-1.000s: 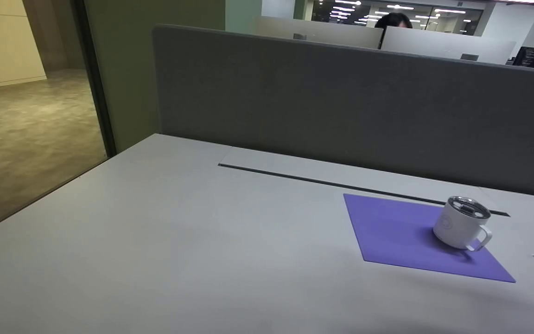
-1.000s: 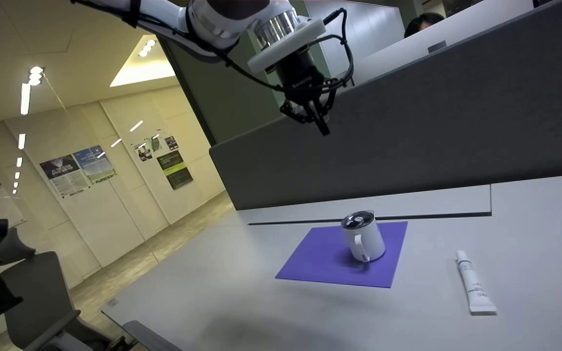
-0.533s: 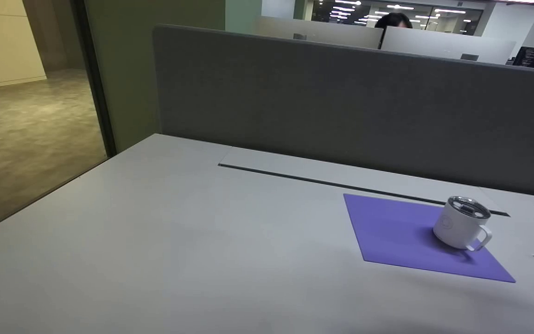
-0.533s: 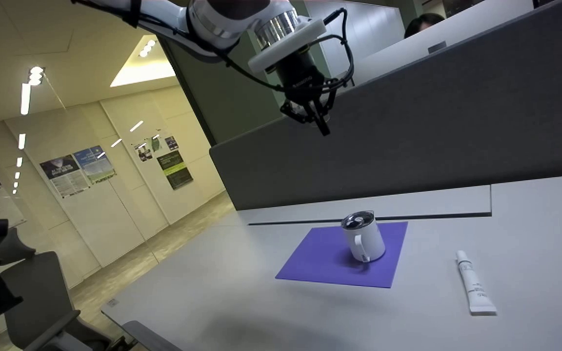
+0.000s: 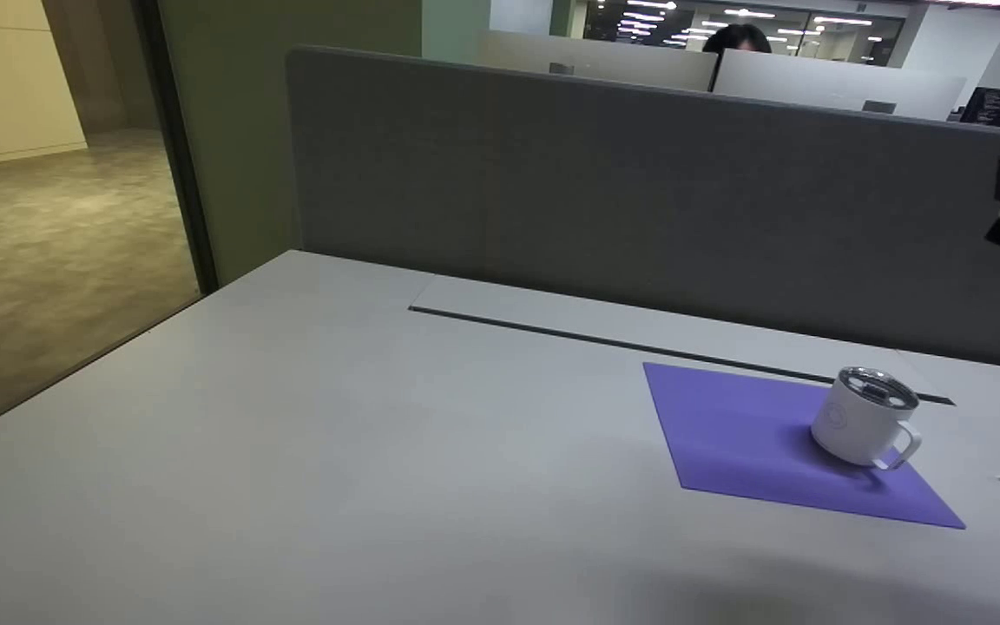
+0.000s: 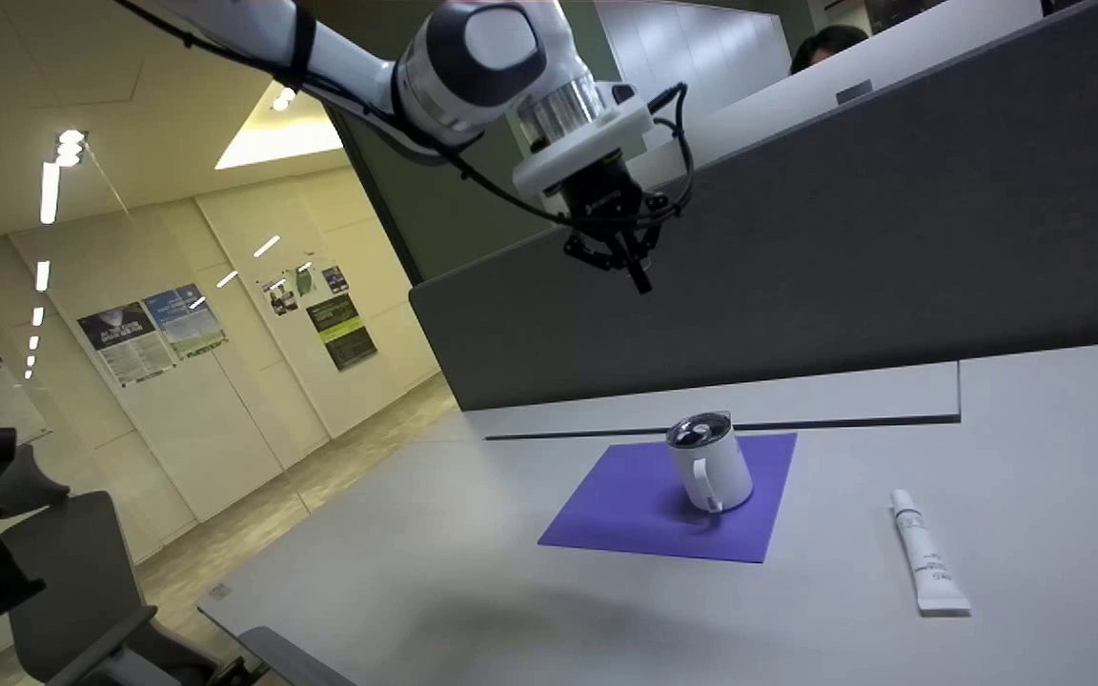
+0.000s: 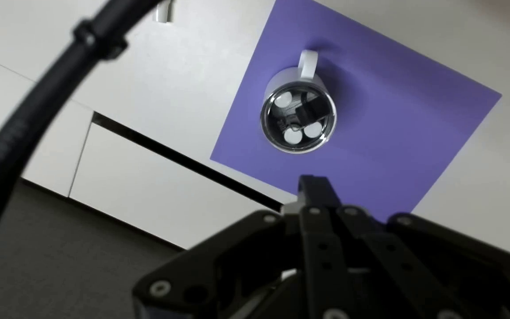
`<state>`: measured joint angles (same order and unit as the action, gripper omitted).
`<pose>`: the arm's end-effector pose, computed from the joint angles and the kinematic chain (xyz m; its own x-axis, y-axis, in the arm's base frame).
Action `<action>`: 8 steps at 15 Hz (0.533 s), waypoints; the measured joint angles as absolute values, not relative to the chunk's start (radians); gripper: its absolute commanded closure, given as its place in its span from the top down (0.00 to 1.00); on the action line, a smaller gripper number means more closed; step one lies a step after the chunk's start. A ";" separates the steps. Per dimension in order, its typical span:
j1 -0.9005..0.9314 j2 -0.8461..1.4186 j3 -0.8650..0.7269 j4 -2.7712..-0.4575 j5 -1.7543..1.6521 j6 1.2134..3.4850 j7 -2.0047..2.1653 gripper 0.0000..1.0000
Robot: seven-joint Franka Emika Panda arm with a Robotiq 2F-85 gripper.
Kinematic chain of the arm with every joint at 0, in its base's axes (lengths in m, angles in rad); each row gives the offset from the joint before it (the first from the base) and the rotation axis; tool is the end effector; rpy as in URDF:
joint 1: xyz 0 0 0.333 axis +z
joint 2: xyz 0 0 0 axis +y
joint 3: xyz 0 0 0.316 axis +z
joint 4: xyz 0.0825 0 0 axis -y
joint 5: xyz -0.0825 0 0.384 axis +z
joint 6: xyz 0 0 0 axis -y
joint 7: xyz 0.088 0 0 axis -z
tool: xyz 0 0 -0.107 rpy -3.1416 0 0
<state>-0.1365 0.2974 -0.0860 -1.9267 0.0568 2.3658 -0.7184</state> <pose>0.6140 -0.1354 0.3502 0.8857 0.4483 0.1203 0.4417 -0.8937 0.0786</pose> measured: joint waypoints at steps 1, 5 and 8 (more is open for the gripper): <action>-0.137 0.321 -0.075 -1.926 0.057 2.379 -0.718 0.00; -0.139 0.407 -0.044 -1.919 0.055 2.400 -0.718 0.00; -0.146 0.461 -0.038 -1.908 0.054 2.414 -0.718 0.00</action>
